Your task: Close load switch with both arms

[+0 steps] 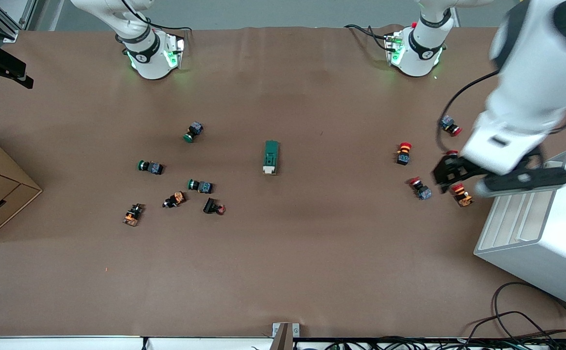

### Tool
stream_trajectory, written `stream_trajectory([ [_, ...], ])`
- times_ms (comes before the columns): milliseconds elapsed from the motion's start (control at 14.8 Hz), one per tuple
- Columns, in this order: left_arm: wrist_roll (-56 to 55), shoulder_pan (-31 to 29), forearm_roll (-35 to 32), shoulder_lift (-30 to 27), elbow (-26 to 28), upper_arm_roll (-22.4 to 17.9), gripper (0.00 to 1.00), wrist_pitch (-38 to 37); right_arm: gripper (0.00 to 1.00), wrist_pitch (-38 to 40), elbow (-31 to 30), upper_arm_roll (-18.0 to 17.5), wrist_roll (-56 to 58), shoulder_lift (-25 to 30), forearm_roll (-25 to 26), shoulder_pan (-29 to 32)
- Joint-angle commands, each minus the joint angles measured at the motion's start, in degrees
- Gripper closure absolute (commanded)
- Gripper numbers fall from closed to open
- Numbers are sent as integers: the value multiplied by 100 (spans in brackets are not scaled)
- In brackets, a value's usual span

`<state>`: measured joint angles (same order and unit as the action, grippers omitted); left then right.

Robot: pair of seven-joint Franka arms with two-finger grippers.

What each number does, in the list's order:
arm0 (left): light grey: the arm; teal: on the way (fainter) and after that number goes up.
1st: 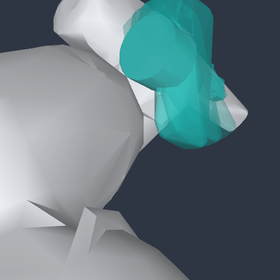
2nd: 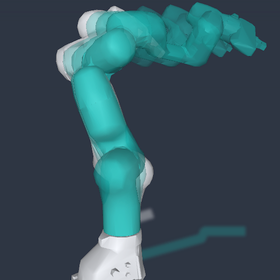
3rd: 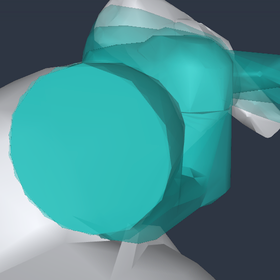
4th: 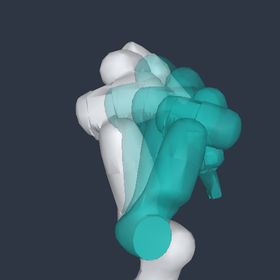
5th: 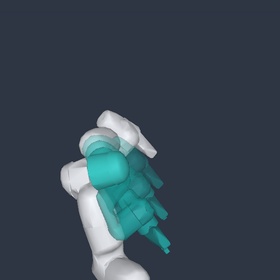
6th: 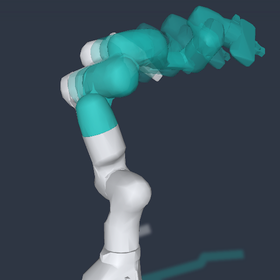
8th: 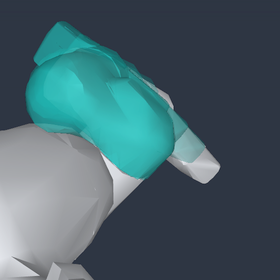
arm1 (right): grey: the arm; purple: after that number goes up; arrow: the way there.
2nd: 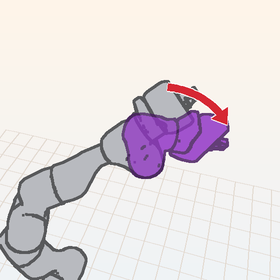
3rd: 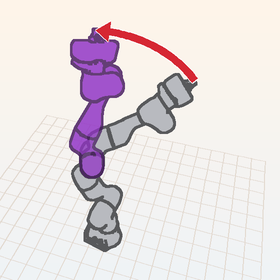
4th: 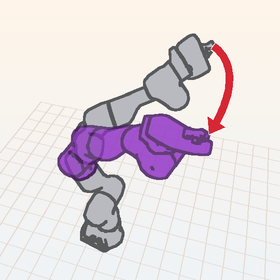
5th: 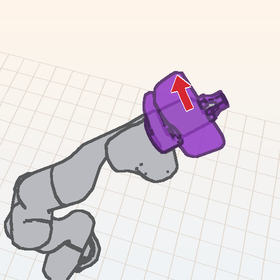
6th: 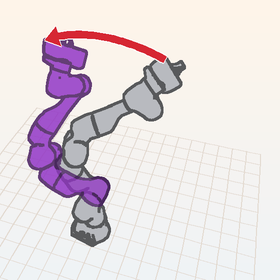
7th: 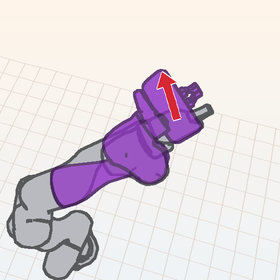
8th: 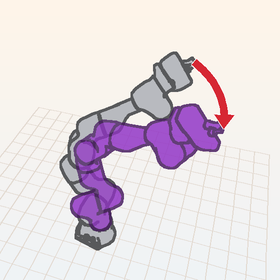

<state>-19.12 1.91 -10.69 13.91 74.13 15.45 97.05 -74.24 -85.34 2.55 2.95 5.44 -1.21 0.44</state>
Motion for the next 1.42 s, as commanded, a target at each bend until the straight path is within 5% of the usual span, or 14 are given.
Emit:
stream_trajectory([
  [0,714,-119,777,-660,330,-498,0,-615,0,-249,-220,-53,119,186,51,88],
  [675,2642,-183,875,-2541,2034,-1255,0,-1382,0,-214,-238,-45,127,186,51,97],
  [1350,1631,11,1210,-2604,2220,-1018,0,-1224,0,-205,-238,-53,127,186,51,97],
])
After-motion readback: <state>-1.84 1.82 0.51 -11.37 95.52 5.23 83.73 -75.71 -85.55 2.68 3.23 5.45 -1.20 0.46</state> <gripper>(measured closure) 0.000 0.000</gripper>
